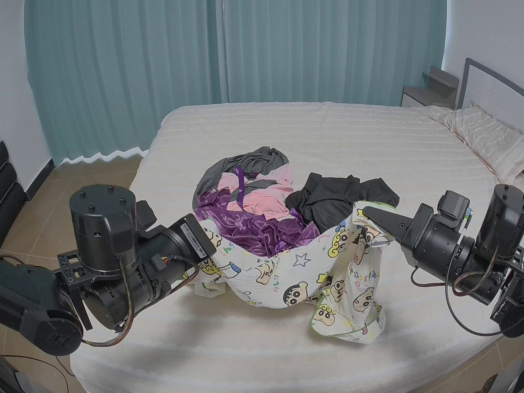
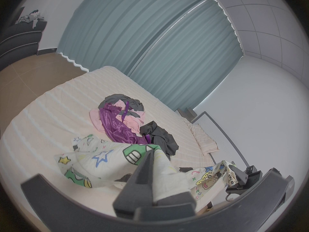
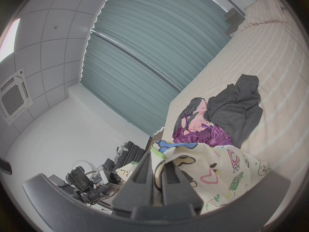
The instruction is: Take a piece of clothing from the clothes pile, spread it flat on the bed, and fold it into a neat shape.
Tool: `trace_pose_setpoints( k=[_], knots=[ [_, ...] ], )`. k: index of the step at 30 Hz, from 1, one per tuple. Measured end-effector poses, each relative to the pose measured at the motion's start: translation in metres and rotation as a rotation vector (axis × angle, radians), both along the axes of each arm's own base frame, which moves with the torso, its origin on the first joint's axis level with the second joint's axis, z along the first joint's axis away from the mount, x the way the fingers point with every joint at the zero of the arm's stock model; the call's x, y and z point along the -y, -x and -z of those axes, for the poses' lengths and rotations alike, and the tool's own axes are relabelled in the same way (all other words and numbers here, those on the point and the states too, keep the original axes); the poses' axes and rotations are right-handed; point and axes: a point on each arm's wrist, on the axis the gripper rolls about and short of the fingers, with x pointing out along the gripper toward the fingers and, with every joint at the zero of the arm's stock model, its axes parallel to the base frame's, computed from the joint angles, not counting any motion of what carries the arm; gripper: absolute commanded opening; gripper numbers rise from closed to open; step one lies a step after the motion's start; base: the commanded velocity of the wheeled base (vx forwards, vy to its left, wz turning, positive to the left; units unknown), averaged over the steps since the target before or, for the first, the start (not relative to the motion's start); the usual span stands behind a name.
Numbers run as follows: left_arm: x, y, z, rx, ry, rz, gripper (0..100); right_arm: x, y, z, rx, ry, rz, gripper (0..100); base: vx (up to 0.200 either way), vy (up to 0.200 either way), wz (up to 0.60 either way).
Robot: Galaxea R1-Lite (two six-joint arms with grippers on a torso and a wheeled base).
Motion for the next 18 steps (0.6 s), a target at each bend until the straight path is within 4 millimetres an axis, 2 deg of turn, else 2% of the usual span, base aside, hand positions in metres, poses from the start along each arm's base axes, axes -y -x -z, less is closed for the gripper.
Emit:
trace_pose_setpoints(
  k=[16, 18],
  knots=[
    [0.0023, 0.0031, 0.0018, -0.010, 0.007, 0.011, 0, 0.0022, -0.0033, 0.0000, 0.001, -0.005, 0.016, 0, 0.000, 0.000, 0.00],
    [0.0024, 0.0031, 0.0016, -0.009, 0.007, 0.011, 0, 0.0022, -0.0034, -0.0007, 0.006, -0.009, 0.016, 0, 0.000, -0.200, 0.00]
  ],
)
